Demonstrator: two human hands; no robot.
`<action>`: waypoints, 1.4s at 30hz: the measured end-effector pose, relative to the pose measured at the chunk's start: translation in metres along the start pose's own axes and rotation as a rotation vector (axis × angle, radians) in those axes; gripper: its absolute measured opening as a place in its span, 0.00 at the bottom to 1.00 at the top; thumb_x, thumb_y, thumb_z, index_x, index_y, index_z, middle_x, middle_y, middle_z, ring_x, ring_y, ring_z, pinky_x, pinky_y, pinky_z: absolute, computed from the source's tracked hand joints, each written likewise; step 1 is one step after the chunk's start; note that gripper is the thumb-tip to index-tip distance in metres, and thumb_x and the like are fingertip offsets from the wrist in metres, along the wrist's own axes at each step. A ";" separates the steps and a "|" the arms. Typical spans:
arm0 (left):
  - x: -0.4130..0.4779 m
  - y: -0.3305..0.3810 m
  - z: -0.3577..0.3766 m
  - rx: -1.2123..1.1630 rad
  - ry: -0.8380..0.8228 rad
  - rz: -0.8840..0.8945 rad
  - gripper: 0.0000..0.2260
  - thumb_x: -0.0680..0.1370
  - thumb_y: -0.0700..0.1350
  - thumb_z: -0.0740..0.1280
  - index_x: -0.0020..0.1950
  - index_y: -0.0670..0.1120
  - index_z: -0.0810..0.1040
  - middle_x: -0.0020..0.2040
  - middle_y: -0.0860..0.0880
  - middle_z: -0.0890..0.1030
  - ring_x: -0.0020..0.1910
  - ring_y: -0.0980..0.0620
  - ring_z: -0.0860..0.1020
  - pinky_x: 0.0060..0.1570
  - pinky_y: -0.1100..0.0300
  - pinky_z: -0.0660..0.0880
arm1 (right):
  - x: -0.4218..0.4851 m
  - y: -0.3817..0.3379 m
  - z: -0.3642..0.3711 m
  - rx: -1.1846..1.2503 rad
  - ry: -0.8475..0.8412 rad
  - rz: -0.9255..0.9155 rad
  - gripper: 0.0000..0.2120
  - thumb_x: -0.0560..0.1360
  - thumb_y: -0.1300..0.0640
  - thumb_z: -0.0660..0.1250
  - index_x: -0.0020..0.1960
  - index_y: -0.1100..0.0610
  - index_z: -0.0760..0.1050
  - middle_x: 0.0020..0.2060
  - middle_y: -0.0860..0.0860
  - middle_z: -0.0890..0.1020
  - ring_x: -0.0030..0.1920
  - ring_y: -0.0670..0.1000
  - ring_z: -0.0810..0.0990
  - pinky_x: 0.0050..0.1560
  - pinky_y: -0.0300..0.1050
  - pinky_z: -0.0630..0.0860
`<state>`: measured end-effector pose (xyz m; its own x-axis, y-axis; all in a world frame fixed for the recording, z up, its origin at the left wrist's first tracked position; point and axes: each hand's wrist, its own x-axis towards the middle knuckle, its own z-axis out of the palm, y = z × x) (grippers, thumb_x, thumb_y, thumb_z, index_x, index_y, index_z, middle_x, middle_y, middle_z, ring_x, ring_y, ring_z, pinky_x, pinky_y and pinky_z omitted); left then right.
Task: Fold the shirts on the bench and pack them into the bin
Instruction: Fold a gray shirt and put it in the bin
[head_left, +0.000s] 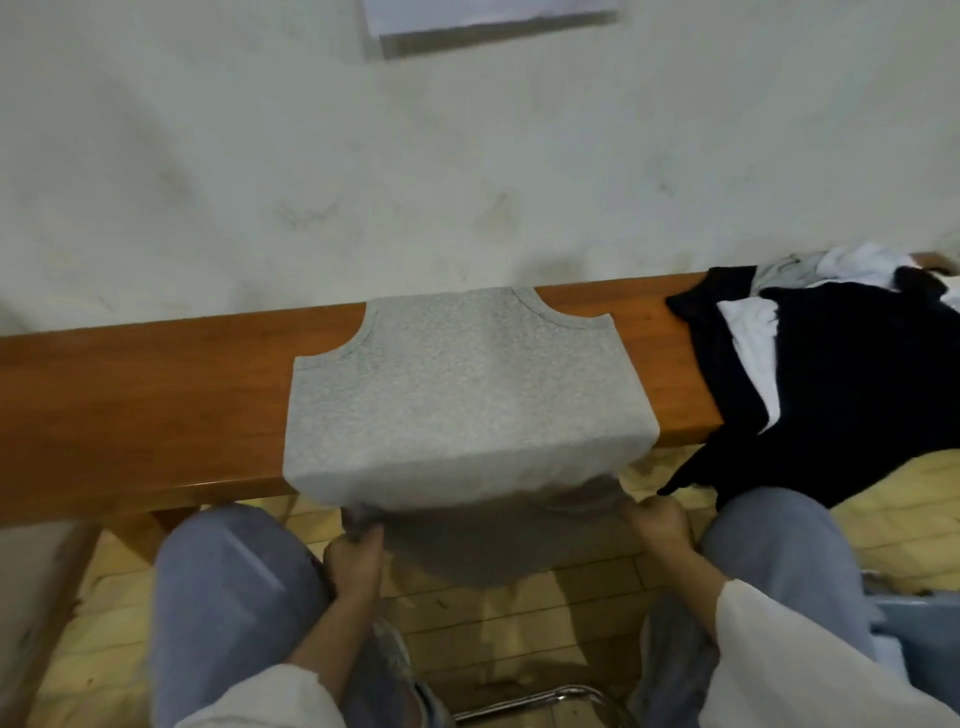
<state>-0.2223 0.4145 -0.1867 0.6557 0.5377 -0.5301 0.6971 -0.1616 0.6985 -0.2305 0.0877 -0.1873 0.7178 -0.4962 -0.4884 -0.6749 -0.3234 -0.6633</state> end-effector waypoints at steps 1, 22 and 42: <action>-0.011 0.004 -0.005 -0.013 0.018 0.079 0.12 0.78 0.44 0.64 0.38 0.37 0.77 0.37 0.36 0.78 0.37 0.40 0.76 0.40 0.52 0.72 | -0.012 -0.003 -0.004 0.038 0.043 -0.029 0.11 0.77 0.58 0.65 0.38 0.63 0.74 0.35 0.61 0.78 0.36 0.59 0.76 0.38 0.50 0.71; -0.036 0.103 -0.112 -0.423 0.075 0.528 0.10 0.77 0.35 0.65 0.57 0.41 0.80 0.57 0.47 0.79 0.56 0.52 0.73 0.57 0.58 0.68 | -0.070 -0.103 -0.062 0.380 0.302 -0.509 0.15 0.76 0.67 0.64 0.62 0.59 0.76 0.62 0.53 0.74 0.62 0.53 0.73 0.62 0.45 0.68; 0.037 0.143 -0.075 0.163 0.153 0.791 0.22 0.79 0.37 0.62 0.73 0.45 0.66 0.75 0.50 0.64 0.66 0.46 0.71 0.54 0.58 0.68 | 0.025 -0.157 -0.059 -0.226 0.227 -0.587 0.23 0.78 0.60 0.61 0.72 0.54 0.65 0.73 0.49 0.65 0.62 0.55 0.75 0.53 0.45 0.71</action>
<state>-0.1202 0.4730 -0.0702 0.9324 0.3196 0.1690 0.0869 -0.6519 0.7533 -0.1174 0.0787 -0.0620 0.9396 -0.3361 0.0653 -0.2206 -0.7401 -0.6353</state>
